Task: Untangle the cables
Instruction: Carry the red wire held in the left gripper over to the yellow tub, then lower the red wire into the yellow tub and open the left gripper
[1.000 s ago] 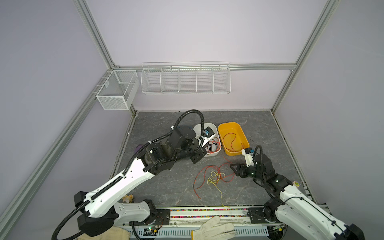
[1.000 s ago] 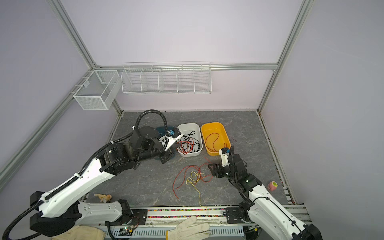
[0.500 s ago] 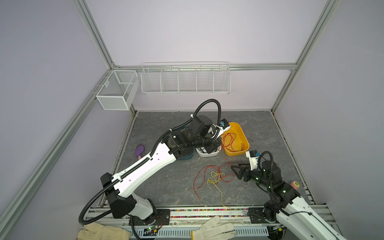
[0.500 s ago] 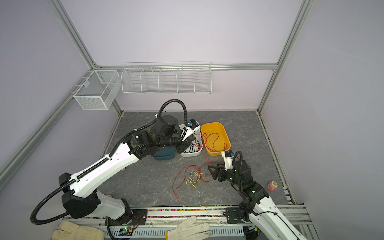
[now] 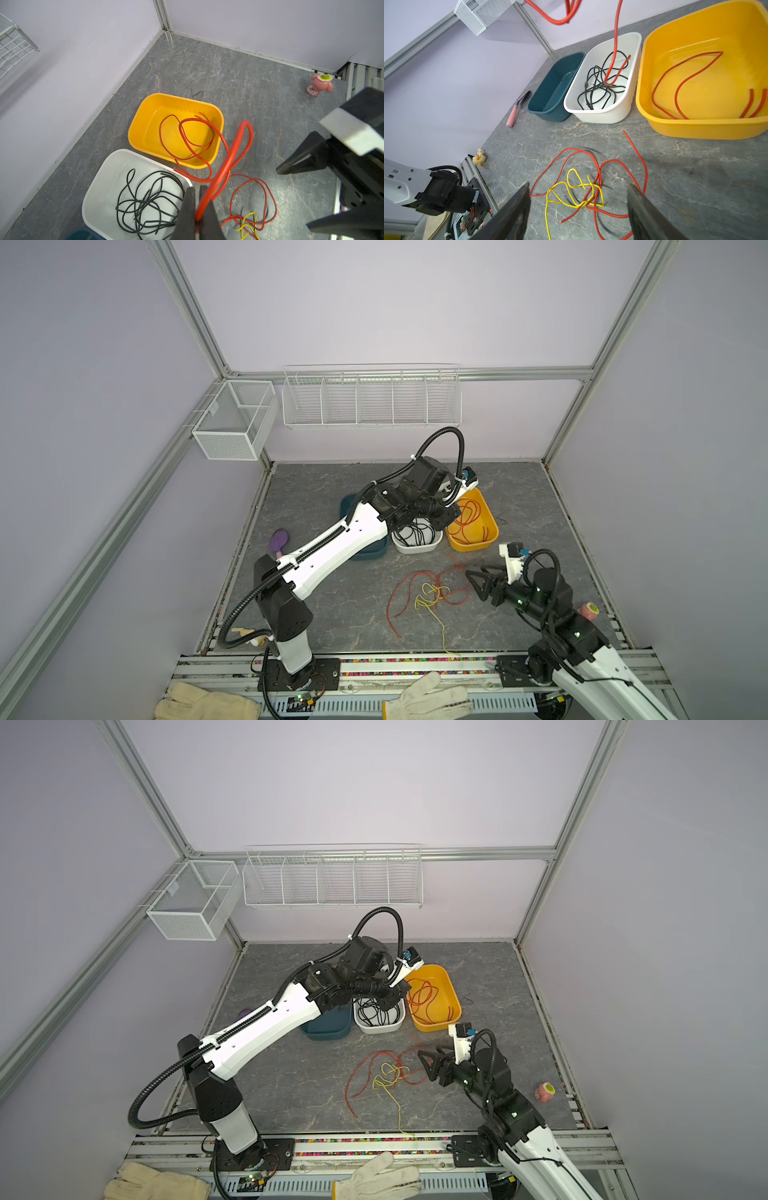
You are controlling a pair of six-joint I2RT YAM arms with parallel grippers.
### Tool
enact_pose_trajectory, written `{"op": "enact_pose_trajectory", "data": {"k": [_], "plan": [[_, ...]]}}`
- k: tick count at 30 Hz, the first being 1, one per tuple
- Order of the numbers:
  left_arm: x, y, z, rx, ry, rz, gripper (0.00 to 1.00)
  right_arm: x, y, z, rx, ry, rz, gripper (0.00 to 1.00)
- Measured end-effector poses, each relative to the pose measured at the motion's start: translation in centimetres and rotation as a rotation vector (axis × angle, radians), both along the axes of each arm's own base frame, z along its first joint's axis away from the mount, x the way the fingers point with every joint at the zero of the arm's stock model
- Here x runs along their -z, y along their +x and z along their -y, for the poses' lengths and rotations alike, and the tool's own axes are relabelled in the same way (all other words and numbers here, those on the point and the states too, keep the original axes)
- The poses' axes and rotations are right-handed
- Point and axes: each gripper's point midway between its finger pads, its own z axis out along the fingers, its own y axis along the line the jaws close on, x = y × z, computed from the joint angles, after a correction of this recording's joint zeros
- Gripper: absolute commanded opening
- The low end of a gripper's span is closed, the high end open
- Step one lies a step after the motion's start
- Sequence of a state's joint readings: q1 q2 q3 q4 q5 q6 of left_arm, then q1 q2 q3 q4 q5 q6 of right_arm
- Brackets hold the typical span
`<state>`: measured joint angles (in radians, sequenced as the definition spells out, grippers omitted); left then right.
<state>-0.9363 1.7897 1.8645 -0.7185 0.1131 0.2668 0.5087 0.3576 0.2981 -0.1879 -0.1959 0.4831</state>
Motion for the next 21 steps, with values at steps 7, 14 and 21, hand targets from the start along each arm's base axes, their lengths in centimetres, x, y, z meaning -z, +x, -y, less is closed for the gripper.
{"op": "enact_pose_trajectory", "data": {"k": [7, 14, 21], "plan": [[2.0, 3.0, 2.0, -0.018, 0.014, -0.017, 0.00, -0.9, -0.1, 2.3, 0.117, 0.005, 0.052, 0.85], [5.1, 5.4, 4.4, -0.026, 0.043, -0.042, 0.00, -1.7, -0.4, 4.5, 0.220, 0.035, 0.102, 0.94], [7.9, 6.9, 6.2, -0.027, 0.064, -0.069, 0.00, -0.8, -0.3, 4.9, 0.247, 0.016, 0.071, 1.00]]}}
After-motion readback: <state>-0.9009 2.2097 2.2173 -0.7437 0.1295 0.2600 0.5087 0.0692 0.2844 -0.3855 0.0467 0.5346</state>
